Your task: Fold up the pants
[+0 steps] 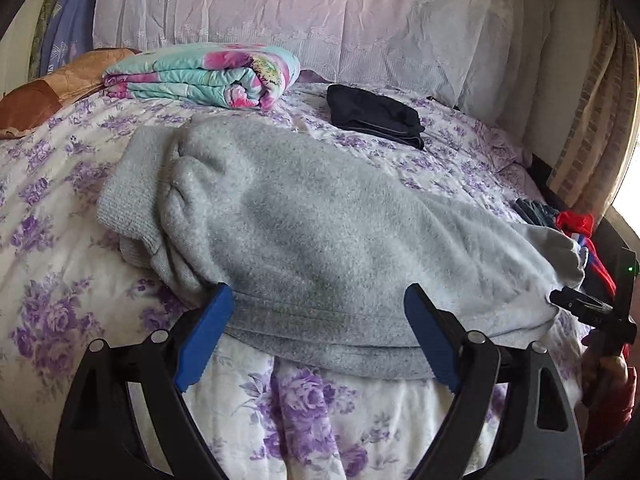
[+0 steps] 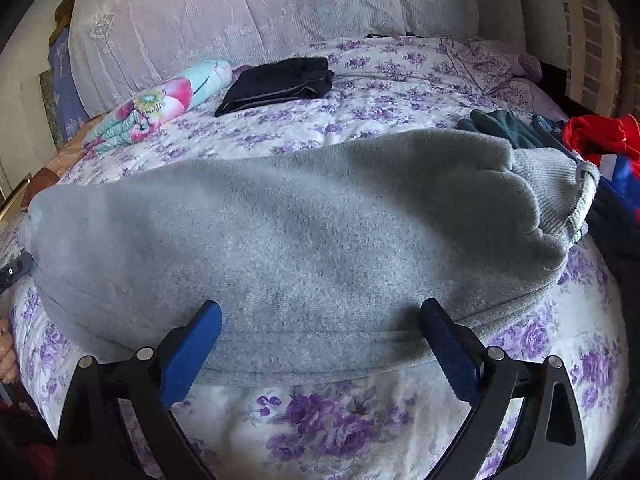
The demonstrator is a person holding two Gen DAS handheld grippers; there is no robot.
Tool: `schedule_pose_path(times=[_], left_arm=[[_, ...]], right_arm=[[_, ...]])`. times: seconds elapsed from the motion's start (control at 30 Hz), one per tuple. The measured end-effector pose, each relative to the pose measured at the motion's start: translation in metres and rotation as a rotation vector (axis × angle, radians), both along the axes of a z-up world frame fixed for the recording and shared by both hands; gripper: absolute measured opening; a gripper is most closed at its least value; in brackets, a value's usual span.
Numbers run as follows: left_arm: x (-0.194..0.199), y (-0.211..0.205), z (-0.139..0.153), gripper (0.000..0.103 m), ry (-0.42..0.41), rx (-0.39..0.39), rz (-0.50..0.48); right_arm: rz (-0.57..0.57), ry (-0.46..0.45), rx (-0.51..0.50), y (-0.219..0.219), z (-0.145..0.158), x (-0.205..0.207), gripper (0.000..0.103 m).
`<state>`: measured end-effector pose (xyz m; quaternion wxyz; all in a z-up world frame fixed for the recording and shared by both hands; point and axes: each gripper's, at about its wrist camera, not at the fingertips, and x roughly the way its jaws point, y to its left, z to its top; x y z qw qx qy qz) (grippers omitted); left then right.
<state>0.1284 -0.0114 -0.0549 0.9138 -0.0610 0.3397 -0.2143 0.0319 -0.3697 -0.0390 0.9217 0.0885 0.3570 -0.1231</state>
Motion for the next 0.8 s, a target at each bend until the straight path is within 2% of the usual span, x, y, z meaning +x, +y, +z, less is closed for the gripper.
schedule_pose_path(times=[0.1, 0.17, 0.23, 0.3, 0.4, 0.47, 0.53, 0.6, 0.67, 0.8], left_arm=[[-0.003, 0.014, 0.022, 0.085, -0.021, -0.087, -0.021], [0.0, 0.022, 0.038, 0.087, -0.054, -0.104, -0.006], [0.007, 0.029, 0.047, 0.089, -0.082, -0.105, 0.032], [0.017, 0.034, 0.048, 0.089, -0.083, -0.095, 0.064], [0.032, 0.042, 0.036, 0.089, -0.05, -0.066, 0.119], [0.04, 0.05, 0.022, 0.089, -0.007, -0.085, 0.138], [0.042, 0.056, 0.011, 0.089, 0.01, -0.092, 0.166], [0.042, 0.062, 0.01, 0.092, 0.016, -0.13, 0.164], [0.045, 0.07, 0.005, 0.094, 0.037, -0.169, 0.173], [0.046, 0.088, -0.003, 0.094, 0.087, -0.266, 0.216]], right_arm=[[0.009, -0.12, -0.036, 0.001, 0.033, -0.008, 0.1], [-0.009, -0.156, -0.078, -0.004, 0.049, -0.006, 0.1], [-0.054, -0.132, -0.093, -0.015, 0.051, 0.003, 0.1], [-0.078, -0.08, -0.059, -0.028, 0.039, 0.013, 0.1], [-0.109, 0.027, 0.003, -0.047, 0.006, 0.024, 0.1], [-0.111, 0.084, 0.051, -0.054, -0.013, 0.029, 0.1], [-0.106, 0.033, 0.048, -0.052, -0.007, 0.025, 0.1], [-0.11, 0.05, 0.034, -0.049, -0.01, 0.027, 0.1], [-0.111, 0.022, 0.017, -0.045, -0.007, 0.023, 0.1], [-0.118, -0.139, -0.002, -0.04, 0.008, -0.003, 0.1]])
